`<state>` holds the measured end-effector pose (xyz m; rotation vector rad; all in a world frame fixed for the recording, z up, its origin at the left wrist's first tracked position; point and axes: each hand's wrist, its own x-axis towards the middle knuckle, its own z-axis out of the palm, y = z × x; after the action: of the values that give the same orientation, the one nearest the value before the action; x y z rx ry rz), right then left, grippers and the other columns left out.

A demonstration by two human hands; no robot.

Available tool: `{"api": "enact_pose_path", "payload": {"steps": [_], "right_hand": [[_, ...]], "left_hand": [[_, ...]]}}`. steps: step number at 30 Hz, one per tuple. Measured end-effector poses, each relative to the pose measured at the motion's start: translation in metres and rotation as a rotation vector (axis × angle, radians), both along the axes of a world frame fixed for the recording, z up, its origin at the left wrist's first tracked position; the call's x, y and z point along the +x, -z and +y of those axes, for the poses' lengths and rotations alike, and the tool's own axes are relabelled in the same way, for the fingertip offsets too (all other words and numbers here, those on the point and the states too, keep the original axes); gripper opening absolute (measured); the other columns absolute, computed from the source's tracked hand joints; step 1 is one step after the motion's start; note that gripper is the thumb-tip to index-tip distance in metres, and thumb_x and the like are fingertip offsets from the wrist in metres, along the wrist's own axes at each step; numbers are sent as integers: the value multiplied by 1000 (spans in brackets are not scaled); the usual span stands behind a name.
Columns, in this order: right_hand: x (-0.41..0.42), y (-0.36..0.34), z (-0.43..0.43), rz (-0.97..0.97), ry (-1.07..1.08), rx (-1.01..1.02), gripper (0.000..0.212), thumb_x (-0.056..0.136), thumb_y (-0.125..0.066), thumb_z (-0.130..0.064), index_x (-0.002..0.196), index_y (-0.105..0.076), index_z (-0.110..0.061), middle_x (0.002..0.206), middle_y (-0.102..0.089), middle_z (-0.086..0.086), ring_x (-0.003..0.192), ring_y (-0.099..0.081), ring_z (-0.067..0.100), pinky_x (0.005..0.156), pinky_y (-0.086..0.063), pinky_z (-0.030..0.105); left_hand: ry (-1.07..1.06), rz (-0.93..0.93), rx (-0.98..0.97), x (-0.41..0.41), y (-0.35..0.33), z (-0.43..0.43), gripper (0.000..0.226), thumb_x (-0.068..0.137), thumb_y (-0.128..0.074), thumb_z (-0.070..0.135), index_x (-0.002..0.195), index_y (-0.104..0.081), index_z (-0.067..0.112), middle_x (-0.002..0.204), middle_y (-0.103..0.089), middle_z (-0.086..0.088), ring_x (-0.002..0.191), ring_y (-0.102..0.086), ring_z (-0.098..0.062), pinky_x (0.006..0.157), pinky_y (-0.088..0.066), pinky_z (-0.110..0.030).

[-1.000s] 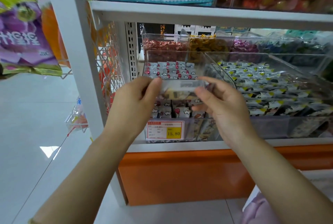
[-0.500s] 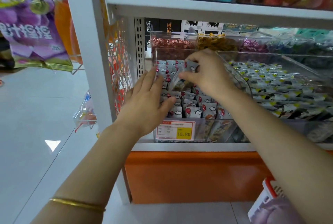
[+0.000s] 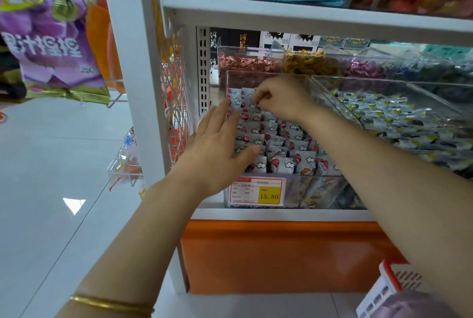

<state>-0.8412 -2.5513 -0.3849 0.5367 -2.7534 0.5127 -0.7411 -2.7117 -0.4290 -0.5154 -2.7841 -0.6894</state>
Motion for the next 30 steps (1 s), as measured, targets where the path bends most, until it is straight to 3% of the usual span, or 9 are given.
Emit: {"api": "enact_pose_path", "payload": {"steps": [3,5,10,12,14,17,21,25,30], "right_hand": [[-6,12,-8,32,32,225,8,85,-66,-28,88,-70,-21,93,-64,-6,98,-45,15,85,-38,33],[-7,12,-10,29,25,190,6,83,-68,-28,82,-67,-22,89,-61,-6,97,-42,15,79,-37,32],[19,-11,5,107,38,-377,5,89,-60,-15,92,-63,-12,85,-57,-9,77,-52,0,69,-38,12],[39,-12,14,184,89,-636,2,91,-57,-13,90,-60,-12,86,-58,-8,79,-57,8,70,-46,18],[63,-5,22,196,127,-893,8,93,-54,-11,86,-56,-15,90,-63,4,71,-61,14,59,-51,20],[95,8,28,77,141,-1212,13,94,-53,-9,82,-57,-12,83,-66,7,55,-60,8,51,-52,20],[123,22,25,-129,72,-1450,18,92,-54,-7,75,-60,-10,74,-64,6,56,-63,11,53,-53,21],[138,28,25,-290,20,-1661,16,91,-54,-6,78,-64,-5,76,-63,11,60,-65,14,54,-53,21],[146,33,30,-479,-94,-1762,18,75,-59,2,92,-65,0,77,-69,10,68,-69,16,60,-55,20]], "left_hand": [[10,14,17,0,-1,0,73,91,-42,52,150,-11,22,158,7,4,145,6,-15,117,-7,-39],[16,30,41,1,-1,-1,73,90,-43,51,149,-13,22,158,4,4,145,4,-15,116,-7,-38],[-25,57,135,5,-3,-2,69,92,-48,44,148,-17,20,158,-2,1,144,-2,-16,113,-10,-34],[-81,132,190,7,-7,-1,64,92,-50,39,146,-24,18,155,-15,-2,142,-12,-20,109,-17,-30],[-134,244,243,11,-10,0,56,92,-53,33,142,-34,15,144,-32,-6,133,-28,-24,99,-23,-22],[-153,271,358,19,-11,4,47,92,-53,30,136,-43,17,127,-41,-5,117,-45,-22,94,-40,-26],[-131,152,477,25,-11,9,41,93,-46,38,126,-53,16,112,-51,-3,91,-56,-14,81,-43,-22],[-41,54,681,31,-13,13,25,95,-44,30,89,-63,15,69,-57,-2,55,-50,-5,51,-39,-18],[-89,-93,933,33,-11,10,19,95,-50,25,89,-57,9,68,-60,-4,52,-58,-6,45,-46,-18]]}}
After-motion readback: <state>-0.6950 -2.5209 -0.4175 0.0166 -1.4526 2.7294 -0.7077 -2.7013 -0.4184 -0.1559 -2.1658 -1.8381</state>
